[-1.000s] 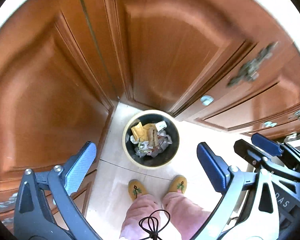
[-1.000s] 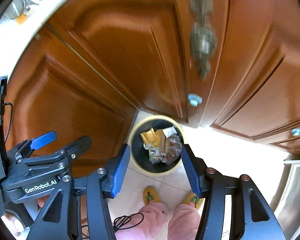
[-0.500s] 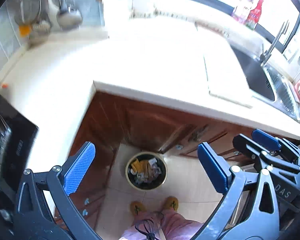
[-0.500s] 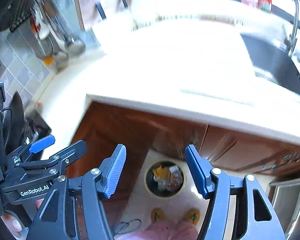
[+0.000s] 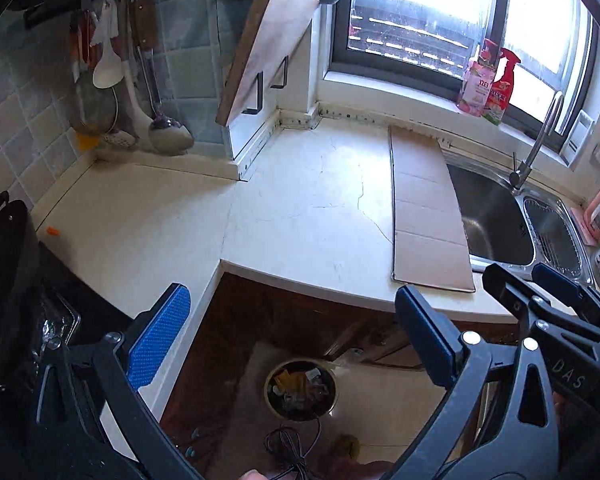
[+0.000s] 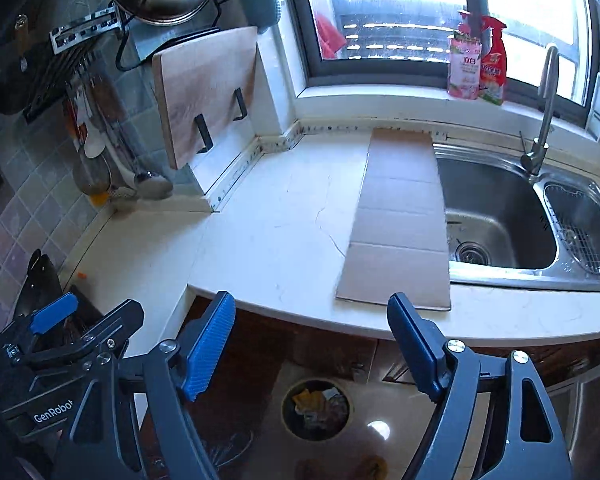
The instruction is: Collect trash
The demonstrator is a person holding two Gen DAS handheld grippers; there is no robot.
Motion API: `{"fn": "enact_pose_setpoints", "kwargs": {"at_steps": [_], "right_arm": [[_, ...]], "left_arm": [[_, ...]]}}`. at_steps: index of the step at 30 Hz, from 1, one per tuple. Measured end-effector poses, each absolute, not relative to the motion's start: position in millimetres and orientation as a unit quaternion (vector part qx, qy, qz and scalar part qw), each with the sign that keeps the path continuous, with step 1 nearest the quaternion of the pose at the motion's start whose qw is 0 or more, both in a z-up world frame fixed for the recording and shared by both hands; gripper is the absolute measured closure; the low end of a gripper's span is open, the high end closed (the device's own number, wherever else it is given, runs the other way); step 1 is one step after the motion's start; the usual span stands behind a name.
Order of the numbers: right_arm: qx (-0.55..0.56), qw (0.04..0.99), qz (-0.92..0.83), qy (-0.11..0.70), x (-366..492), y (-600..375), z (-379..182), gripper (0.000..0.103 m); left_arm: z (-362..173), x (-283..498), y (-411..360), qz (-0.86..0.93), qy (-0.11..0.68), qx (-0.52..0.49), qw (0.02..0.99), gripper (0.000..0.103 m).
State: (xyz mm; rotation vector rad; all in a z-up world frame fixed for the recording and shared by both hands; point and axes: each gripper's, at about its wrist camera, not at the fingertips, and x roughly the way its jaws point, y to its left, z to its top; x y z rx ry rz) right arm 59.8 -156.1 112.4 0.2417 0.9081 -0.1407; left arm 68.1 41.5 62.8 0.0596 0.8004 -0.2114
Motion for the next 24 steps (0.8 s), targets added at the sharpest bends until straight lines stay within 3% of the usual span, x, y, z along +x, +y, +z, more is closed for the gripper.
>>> {"fn": "enact_pose_setpoints", "kwargs": {"at_steps": [5, 24], "right_arm": [[0.118, 0.896, -0.076, 0.421, 43.7, -163.2, 134.8, 0.018], [0.091, 0.91, -0.076, 0.397, 29.4, -150.8, 133.7, 0.016]], "left_arm": [[76.9, 57.8, 42.7, -0.096, 0.372, 0.023, 0.923, 0.002], [66.6, 56.3, 49.2, -0.076, 0.367, 0.017, 0.927, 0.002]]}}
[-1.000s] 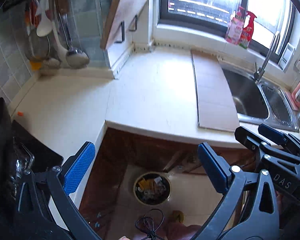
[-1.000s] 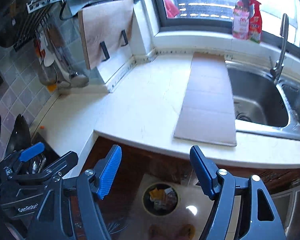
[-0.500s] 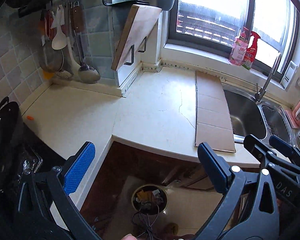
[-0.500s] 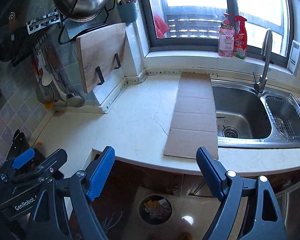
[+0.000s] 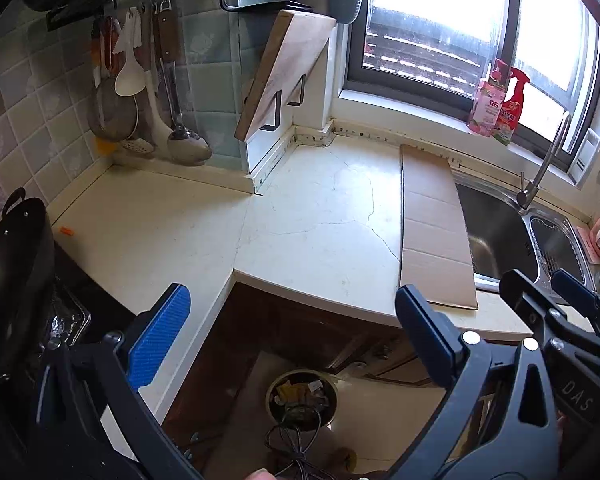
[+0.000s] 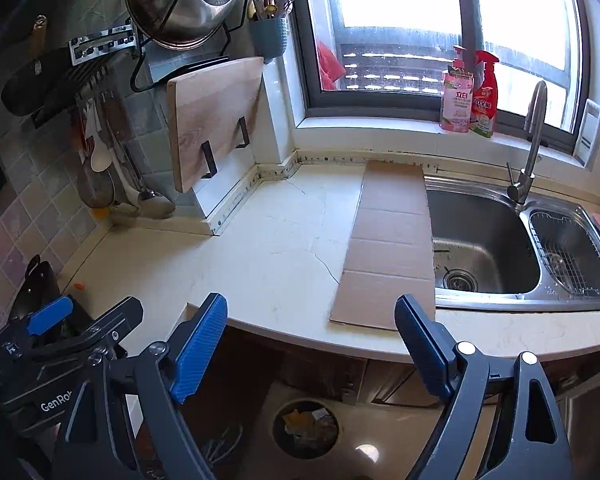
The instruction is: Collect trash
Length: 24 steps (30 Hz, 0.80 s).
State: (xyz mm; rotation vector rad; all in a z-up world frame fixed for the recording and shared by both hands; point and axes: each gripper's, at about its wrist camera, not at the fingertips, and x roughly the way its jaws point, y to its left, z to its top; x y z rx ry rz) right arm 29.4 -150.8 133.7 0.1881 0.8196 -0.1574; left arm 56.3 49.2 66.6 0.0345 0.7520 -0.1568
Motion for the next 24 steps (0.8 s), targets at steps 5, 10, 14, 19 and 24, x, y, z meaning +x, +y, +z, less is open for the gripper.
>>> {"fn": "enact_pose_setpoints", "kwargs": {"at_steps": [5, 10, 14, 19, 24], "right_arm": [[0.09, 0.911, -0.075, 0.395, 26.8, -147.0, 133.3, 0.016], [0.09, 0.911, -0.075, 0.394, 26.0, -145.4, 133.0, 0.016], [0.09, 0.911, -0.076, 0.395, 25.4, -142.9, 132.0, 0.016], [0.089, 0.911, -0.073, 0.395, 24.0, -140.1, 131.4, 0.016], [0.087, 0.91, -0.071, 0.398, 25.3, -135.8, 130.8, 0.016]], "left_arm": [[67.6, 54.0, 50.7, -0.073, 0.365, 0.015, 0.928, 0.002], [68.3, 50.8, 54.9, -0.07, 0.364, 0.015, 0.929, 0.002], [67.8, 49.2, 57.1, -0.067, 0.365, 0.014, 0.929, 0.002], [67.0, 48.0, 58.9, -0.064, 0.366, 0.014, 0.928, 0.002], [65.8, 49.2, 59.1, -0.061, 0.369, 0.016, 0.927, 0.002]]}}
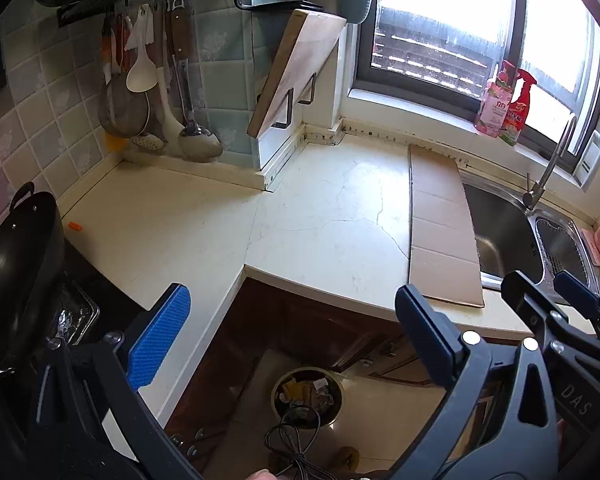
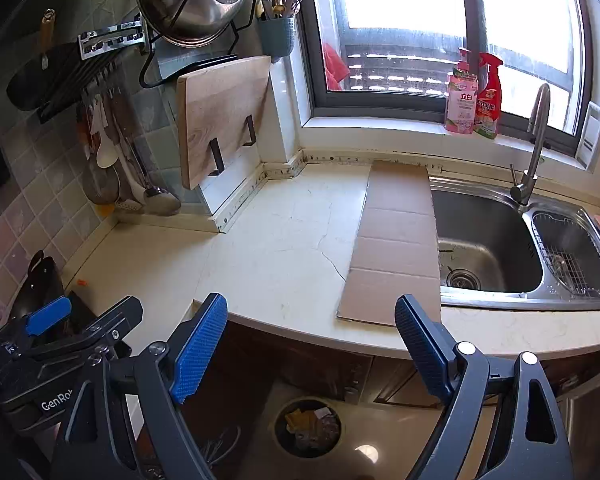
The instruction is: Collect trash
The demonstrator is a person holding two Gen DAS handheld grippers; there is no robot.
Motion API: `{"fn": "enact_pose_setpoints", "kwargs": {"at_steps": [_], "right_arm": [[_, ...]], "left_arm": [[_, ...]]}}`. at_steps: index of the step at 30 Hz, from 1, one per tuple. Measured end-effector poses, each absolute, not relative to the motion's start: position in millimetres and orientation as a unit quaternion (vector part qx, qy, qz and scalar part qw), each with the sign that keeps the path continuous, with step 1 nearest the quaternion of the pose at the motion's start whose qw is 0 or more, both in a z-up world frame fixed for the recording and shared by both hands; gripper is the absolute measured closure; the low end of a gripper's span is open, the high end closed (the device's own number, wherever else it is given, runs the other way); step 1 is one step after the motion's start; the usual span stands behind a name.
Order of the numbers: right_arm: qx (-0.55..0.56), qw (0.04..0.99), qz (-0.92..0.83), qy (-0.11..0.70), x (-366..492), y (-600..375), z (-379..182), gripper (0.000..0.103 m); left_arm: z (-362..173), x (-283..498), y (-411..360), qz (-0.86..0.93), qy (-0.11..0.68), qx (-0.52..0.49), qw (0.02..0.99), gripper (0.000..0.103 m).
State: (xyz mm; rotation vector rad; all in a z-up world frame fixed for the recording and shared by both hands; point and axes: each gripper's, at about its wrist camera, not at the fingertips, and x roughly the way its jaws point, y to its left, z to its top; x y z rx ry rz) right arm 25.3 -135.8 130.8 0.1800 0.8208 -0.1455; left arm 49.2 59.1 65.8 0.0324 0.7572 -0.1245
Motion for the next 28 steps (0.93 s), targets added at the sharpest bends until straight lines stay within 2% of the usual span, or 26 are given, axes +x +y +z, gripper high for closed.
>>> {"fn": "enact_pose_setpoints", "kwargs": {"at_steps": [28], "right_arm": [[0.087, 0.908, -0.069, 0.404, 33.2, -125.9, 125.5, 0.016]], "left_arm": [[61.6, 54.7, 61.5, -0.056, 0.377, 0.017, 0.924, 0.002]]}}
